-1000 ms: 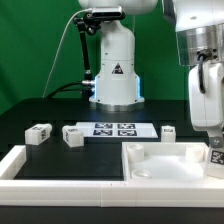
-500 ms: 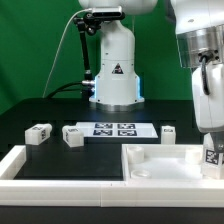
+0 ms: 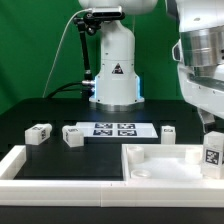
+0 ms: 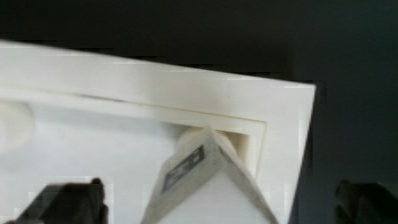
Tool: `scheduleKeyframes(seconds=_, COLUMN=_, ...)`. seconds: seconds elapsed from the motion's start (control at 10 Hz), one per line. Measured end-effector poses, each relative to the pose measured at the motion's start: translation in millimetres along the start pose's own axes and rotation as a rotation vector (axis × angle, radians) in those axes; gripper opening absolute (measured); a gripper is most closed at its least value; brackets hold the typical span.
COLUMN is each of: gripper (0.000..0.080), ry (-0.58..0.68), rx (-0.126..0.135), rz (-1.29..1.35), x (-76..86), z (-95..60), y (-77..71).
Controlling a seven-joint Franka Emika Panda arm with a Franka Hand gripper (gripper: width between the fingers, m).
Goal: Assemble one leg
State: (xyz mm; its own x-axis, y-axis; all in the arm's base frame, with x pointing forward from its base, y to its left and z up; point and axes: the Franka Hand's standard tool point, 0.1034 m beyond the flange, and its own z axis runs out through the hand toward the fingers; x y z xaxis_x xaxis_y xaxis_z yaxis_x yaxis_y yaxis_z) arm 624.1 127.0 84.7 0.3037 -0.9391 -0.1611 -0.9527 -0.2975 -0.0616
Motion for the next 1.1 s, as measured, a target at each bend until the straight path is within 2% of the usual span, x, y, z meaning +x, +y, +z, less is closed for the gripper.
scheduleKeyframes(seconds=0.1, gripper=0.0649, ry=0.016, rx=-0.012, rz=-0.178, x=1.3, z=-0.7, y=-0.3)
scheduleKeyframes(seconds=0.3, gripper=0.0649, ry=0.016, rx=-0.016, rz=-0.415, x=5.1, z=-1.1, y=0.3)
scheduleKeyframes(seconds=0.5, gripper=0.0649, ry=0.017, rx=-0.014, rz=-0.676, x=16.1, z=-1.3, y=1.8)
scheduleKeyframes(seconds=0.7, gripper=0.0649, ry=0.025, rx=-0.011, rz=-0.773, x=19.4, z=-1.8, y=1.2)
scheduleKeyframes(seconds=0.8, gripper=0.056, ry=0.025, rx=-0.011, rz=-0.766, x=19.5, z=-1.8, y=1.3)
scheduleKeyframes(seconds=0.9, gripper=0.0364, ry=0.025, rx=-0.011, rz=-0.766, x=19.6, z=-1.8, y=1.3)
scheduleKeyframes(seconds=1.0, gripper=0.0364, ry=0.025, rx=-0.01, rz=-0.766, x=19.6, z=-2.0, y=1.0)
scheduleKeyframes(seconds=1.1, gripper=0.0287, ry=0.025, rx=-0.01, rz=-0.766, x=19.7, z=-2.1, y=1.0)
